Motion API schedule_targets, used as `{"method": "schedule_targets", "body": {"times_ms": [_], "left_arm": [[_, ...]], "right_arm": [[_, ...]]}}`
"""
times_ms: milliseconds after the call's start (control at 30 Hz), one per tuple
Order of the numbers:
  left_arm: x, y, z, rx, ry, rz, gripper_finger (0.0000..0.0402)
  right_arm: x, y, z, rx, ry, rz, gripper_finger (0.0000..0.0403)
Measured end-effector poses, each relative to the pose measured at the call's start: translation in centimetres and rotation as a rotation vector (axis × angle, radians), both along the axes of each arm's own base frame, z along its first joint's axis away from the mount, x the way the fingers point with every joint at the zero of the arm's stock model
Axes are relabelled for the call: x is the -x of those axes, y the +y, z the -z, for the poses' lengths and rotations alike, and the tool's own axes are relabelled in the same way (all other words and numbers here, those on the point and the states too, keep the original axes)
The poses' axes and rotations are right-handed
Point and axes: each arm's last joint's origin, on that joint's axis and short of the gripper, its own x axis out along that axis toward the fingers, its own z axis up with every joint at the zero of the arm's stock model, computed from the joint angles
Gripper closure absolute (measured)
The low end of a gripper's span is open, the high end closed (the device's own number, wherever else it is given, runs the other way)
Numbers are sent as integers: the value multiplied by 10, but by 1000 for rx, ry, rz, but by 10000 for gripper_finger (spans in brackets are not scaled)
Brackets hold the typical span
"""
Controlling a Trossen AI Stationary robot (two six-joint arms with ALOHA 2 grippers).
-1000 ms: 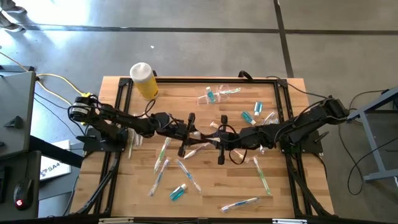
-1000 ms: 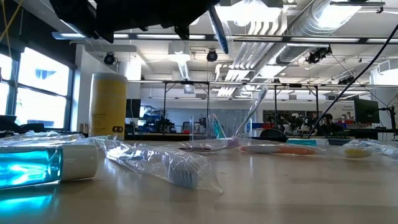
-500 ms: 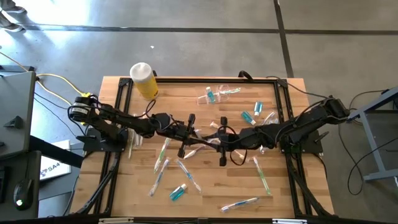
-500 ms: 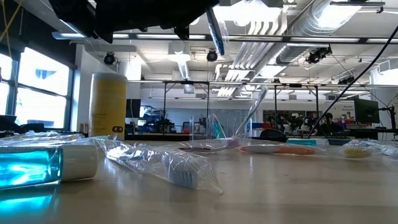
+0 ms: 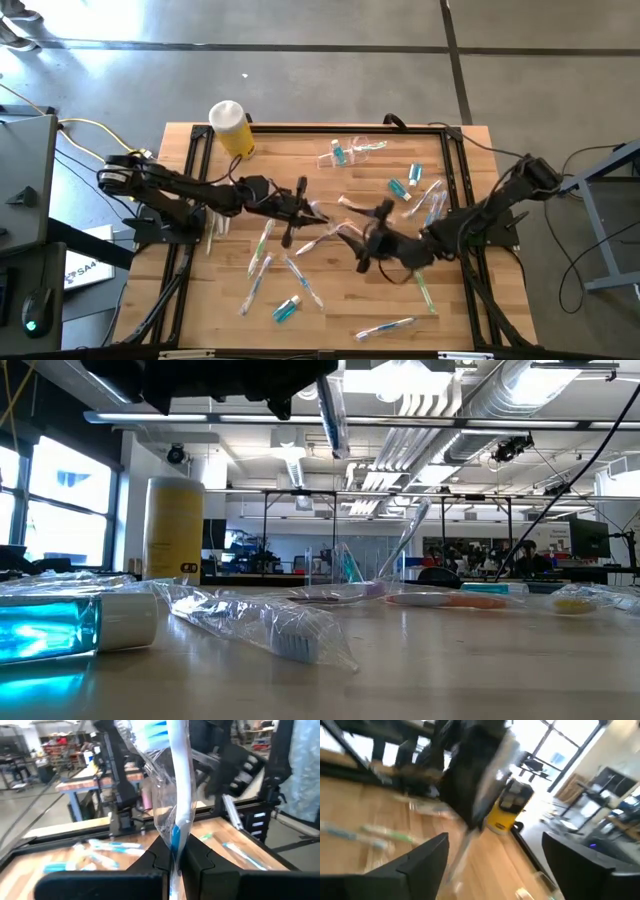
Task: Pick & Place toothbrushing station
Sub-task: Put the blue toothbrush into the transparent organizer
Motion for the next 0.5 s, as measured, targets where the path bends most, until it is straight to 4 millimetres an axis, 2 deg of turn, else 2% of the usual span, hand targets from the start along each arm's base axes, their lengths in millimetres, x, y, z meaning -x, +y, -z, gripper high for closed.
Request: {"method": "schedule_targets", "body": {"times_ms": [167, 267, 367, 500], "left_arm": [[15, 20, -15, -1, 16, -40, 392], [30, 36, -30, -11, -12, -78, 392], [41, 52, -39, -33, -35, -120, 392], [43, 73, -42, -34, -87, -178, 391]], "right_arm": [[19, 22, 5, 41, 14, 56, 76], [26, 30, 6, 31, 0, 63, 76], [29, 34, 6, 7, -14, 56, 76], [29, 33, 8, -19, -21, 67, 76]]}}
